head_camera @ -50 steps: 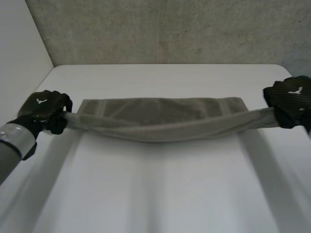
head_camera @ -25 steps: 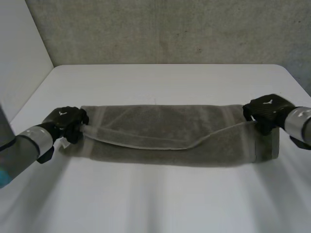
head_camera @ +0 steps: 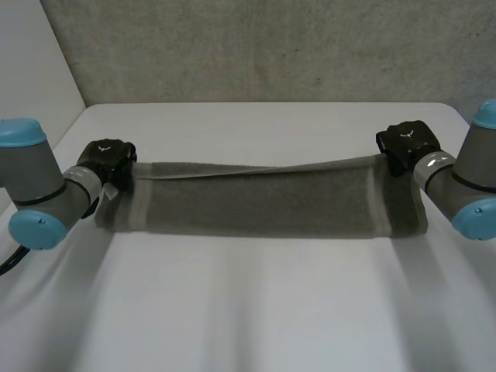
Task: Fold the towel.
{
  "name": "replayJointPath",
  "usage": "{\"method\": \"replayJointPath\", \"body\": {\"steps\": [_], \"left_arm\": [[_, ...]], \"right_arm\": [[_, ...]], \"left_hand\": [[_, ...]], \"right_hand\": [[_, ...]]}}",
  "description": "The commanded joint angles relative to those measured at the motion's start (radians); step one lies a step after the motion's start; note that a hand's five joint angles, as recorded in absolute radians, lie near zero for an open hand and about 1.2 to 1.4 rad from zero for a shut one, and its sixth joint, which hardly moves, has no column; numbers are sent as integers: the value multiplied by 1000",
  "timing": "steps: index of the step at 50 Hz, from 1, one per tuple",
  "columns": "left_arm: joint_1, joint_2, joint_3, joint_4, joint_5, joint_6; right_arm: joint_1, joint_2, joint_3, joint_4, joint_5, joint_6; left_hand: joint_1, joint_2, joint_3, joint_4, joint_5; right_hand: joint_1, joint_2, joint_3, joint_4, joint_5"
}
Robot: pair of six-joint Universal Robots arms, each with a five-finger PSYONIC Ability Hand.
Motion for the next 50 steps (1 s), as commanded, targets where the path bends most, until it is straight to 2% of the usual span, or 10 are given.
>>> {"method": "replayJointPath", "body": {"steps": [1,5,6,7,8,9,16,30,42,50], "left_arm": [[-9,-60,81,0,-20,1],[-16,-77,98,0,-20,1],[-24,-84,101,1,-21,4],[-30,-88,101,1,-21,6],[-30,-88,101,1,-21,6],[-35,-88,99,1,-23,6],[-35,-21,52,6,-29,-10],[-21,278,-316,84,-8,-26],[-15,400,-540,100,68,-25],[-15,427,-625,219,80,-26]], "right_arm": [[13,84,-100,1,57,-4],[14,111,-130,1,60,-4],[14,117,-136,0,62,0],[16,120,-137,-6,62,6],[16,120,-137,-7,62,6],[16,120,-137,-22,70,18],[20,17,-38,-68,68,158],[-4,-314,332,-42,-2,108],[-72,-333,532,-33,-21,45],[-84,-261,558,-115,-35,-9]], "left_hand": [[-83,-140,-181,-155,-318],[-506,-563,-604,-578,-741],[-867,-924,-964,-938,-1102],[-1065,-1122,-1162,-1136,-1300],[-1067,-1124,-1164,-1138,-1302],[-1276,-1333,-1374,-1348,-1511],[-1279,-1336,-1377,-1351,-1514],[-1279,-1336,-1377,-1351,-1514],[-1278,-1336,-1376,-1350,-1513],[-1278,-1336,-1376,-1350,-1513]], "right_hand": [[50,89,55,49,49],[50,89,55,49,49],[-231,-192,-225,-232,-232],[-905,-866,-900,-906,-907],[-912,-873,-906,-913,-913],[-1172,-1133,-1166,-1173,-1173],[-1172,-1133,-1166,-1173,-1173],[-1151,-1112,-1145,-1152,-1152],[-915,-876,-909,-916,-916],[-806,-767,-801,-808,-808]]}}
